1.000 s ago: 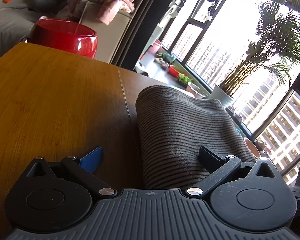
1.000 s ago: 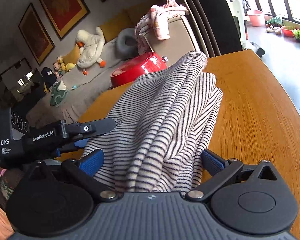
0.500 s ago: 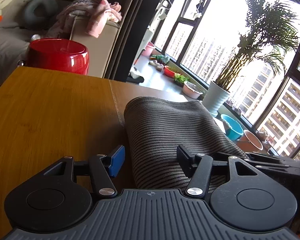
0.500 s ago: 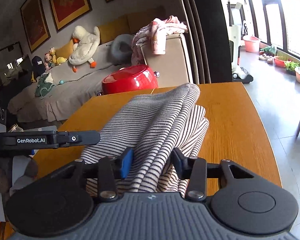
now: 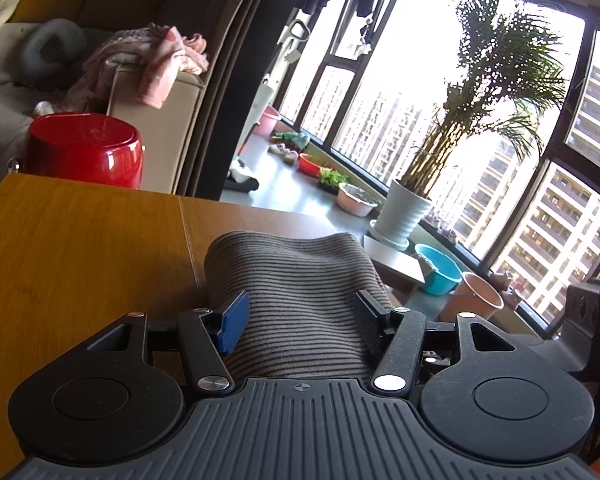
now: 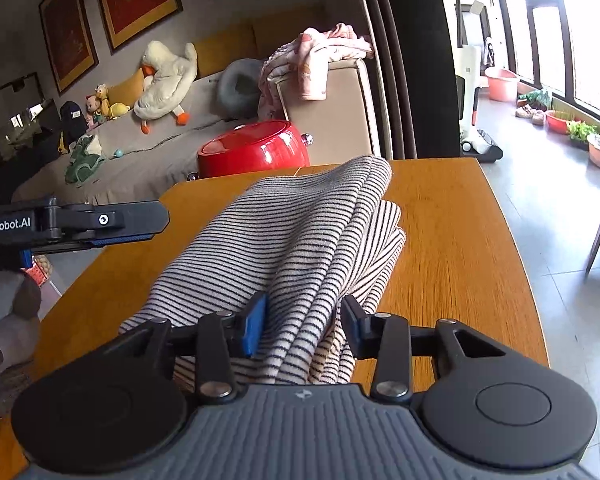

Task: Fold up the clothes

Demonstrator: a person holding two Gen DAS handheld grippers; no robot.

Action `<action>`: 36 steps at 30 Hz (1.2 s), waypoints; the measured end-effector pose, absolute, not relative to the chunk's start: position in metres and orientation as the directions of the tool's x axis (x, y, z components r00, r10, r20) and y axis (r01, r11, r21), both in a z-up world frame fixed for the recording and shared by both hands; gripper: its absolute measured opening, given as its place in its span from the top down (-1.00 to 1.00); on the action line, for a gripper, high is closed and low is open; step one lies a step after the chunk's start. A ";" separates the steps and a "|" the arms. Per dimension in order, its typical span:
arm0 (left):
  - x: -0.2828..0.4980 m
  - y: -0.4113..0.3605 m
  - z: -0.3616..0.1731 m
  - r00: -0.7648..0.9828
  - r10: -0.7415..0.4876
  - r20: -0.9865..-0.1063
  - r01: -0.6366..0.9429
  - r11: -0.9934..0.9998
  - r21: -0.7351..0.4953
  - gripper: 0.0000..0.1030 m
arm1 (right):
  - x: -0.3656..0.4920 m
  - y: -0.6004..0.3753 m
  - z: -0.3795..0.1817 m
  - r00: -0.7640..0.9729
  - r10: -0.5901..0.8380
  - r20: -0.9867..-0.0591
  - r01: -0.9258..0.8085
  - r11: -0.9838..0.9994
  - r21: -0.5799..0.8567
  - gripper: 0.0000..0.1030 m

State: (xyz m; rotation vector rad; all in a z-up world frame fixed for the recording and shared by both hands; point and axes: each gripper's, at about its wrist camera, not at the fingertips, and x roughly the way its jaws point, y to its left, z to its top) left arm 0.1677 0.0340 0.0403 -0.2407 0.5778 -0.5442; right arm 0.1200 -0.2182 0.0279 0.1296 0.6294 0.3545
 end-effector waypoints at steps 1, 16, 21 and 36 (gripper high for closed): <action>0.170 0.031 0.037 0.694 -0.546 -0.470 0.419 0.836 -0.354 -0.21 | 0.121 -0.219 0.032 0.752 0.359 -0.553 -0.287 0.933 0.216 0.12; 0.171 0.026 0.014 0.682 -0.514 -0.520 0.416 0.858 -0.302 -0.33 | 0.170 -0.202 0.043 0.762 0.300 -0.574 -0.275 0.952 0.132 0.32; 0.172 0.029 0.010 0.673 -0.521 -0.525 0.414 0.854 -0.316 -0.39 | 0.165 -0.209 0.031 0.768 0.292 -0.571 -0.259 0.956 0.139 0.14; 0.172 0.031 0.009 0.670 -0.520 -0.530 0.407 0.854 -0.323 -0.40 | 0.193 -0.189 0.060 0.800 0.289 -0.526 -0.286 0.954 0.089 0.37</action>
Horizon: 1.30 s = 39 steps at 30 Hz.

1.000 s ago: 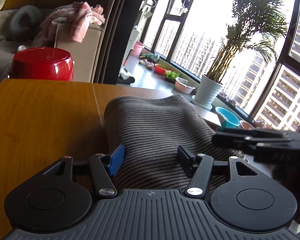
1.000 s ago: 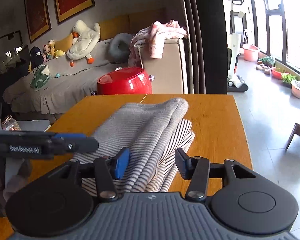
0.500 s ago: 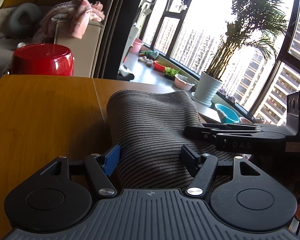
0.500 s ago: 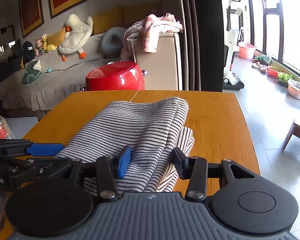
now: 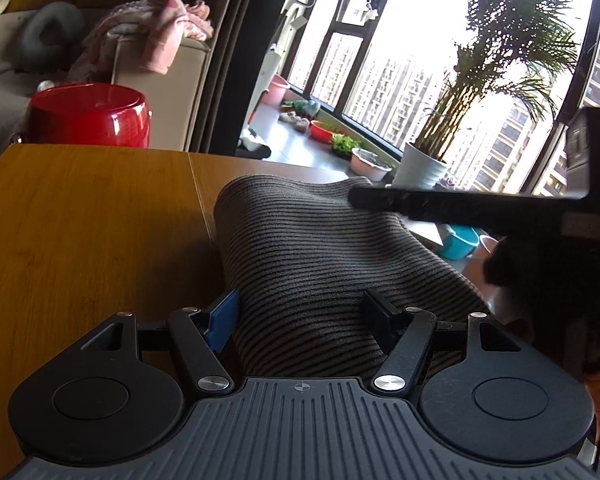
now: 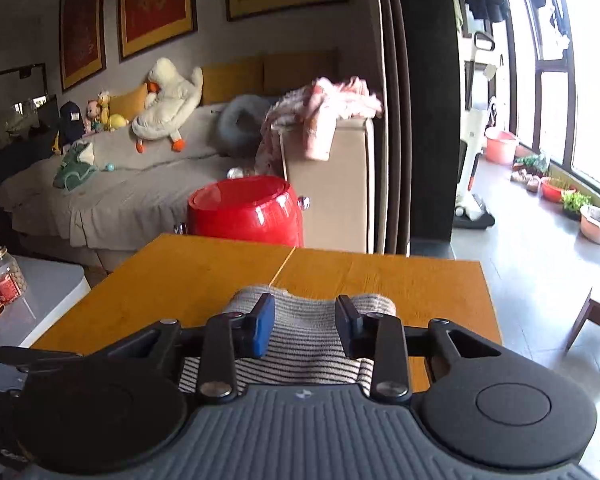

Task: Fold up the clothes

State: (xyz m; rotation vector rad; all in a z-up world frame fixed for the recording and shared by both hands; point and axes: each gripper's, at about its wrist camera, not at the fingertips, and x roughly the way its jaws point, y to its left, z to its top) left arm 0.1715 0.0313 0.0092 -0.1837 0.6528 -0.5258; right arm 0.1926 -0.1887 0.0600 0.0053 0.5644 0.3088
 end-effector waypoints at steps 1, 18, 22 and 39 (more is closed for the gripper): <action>0.171 0.031 0.009 0.668 -0.521 -0.531 0.408 0.853 -0.325 -0.41 | 0.202 -0.187 0.047 0.778 0.265 -0.570 -0.270 0.960 0.076 0.37; 0.171 0.028 0.008 0.664 -0.505 -0.552 0.393 0.863 -0.317 -0.47 | 0.130 -0.222 0.028 0.793 0.293 -0.535 -0.255 0.956 0.147 0.18; 0.169 0.031 0.014 0.671 -0.502 -0.545 0.386 0.865 -0.320 -0.36 | 0.119 -0.220 0.041 0.802 0.305 -0.514 -0.267 0.952 0.149 0.18; 0.166 0.034 0.034 0.706 -0.496 -0.506 0.388 0.868 -0.308 -0.25 | 0.093 -0.221 0.042 0.783 0.347 -0.516 -0.314 0.937 0.153 0.13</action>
